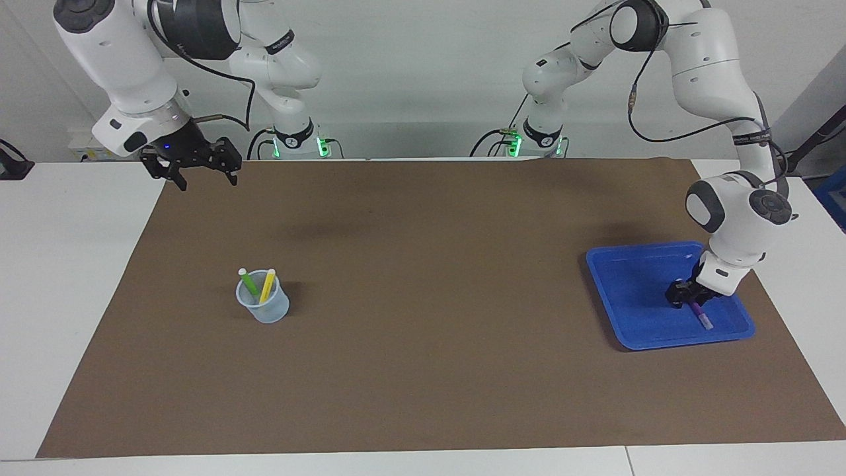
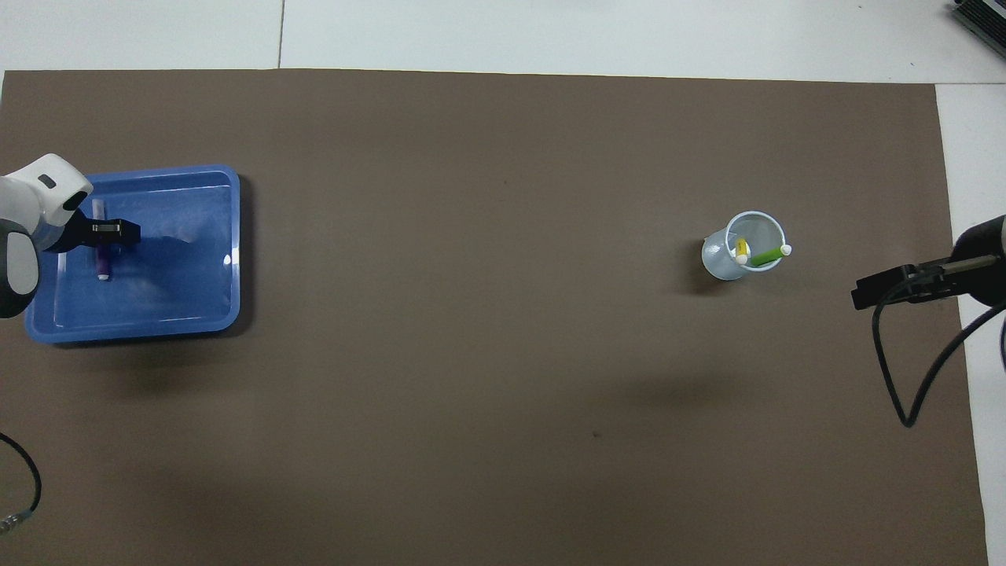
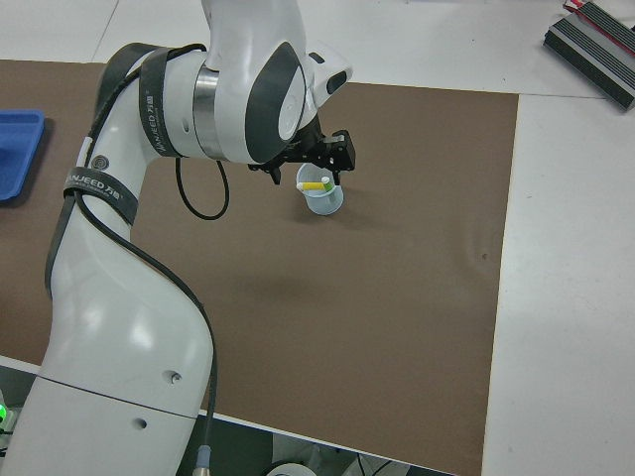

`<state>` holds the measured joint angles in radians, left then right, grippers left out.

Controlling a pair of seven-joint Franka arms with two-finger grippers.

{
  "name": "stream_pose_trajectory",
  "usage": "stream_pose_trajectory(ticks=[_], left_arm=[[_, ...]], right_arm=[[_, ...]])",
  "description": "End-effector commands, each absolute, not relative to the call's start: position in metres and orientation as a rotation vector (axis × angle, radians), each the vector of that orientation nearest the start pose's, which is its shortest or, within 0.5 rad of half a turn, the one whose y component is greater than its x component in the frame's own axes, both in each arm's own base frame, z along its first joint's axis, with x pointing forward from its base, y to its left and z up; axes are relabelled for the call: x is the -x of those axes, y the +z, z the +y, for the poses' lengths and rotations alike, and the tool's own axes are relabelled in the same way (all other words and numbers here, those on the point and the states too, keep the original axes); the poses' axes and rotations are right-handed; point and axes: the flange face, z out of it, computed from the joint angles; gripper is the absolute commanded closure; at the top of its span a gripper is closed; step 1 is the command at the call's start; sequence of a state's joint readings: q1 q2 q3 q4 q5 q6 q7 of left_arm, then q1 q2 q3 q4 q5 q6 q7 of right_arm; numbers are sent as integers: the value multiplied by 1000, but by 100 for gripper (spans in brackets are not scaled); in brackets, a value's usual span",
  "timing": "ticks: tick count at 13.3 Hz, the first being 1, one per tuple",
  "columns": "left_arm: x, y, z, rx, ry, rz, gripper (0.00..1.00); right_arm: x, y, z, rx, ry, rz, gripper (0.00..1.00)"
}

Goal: Transfer and insert pens with both arms
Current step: 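Grasp and lift the purple pen from the tray with the left gripper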

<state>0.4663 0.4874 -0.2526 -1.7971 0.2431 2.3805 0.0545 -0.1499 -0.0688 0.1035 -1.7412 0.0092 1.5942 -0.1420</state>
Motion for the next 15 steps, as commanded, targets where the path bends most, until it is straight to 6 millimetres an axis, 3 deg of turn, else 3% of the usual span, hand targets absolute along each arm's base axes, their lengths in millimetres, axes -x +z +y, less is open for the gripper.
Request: stream_pose_trajectory(ticks=[1,2,5,8,10,12,15], left_arm=[[-628,277,145,3076,-160,-87,89],[-626,276,144,3076,-165,-103,100],[-626,275,139,3079,-167,-152,100],[-635,283,126,3114,-167,-244,100],[-645,296,113,3135,-137,-249,100],[-658,316,113,3162,-111,-295,100],[-664,329,109,3180,-89,-310,100]], right_arm=[[-525,584,-28,3152,88,-150,0],[-525,584,-27,3151,91,-157,0],[-527,584,-29,3143,59,-308,0],[-527,582,-29,3142,61,-303,0],[-526,582,-29,3144,73,-267,0],[-524,583,-29,3143,82,-268,0],[-523,579,-28,3143,87,-264,0]])
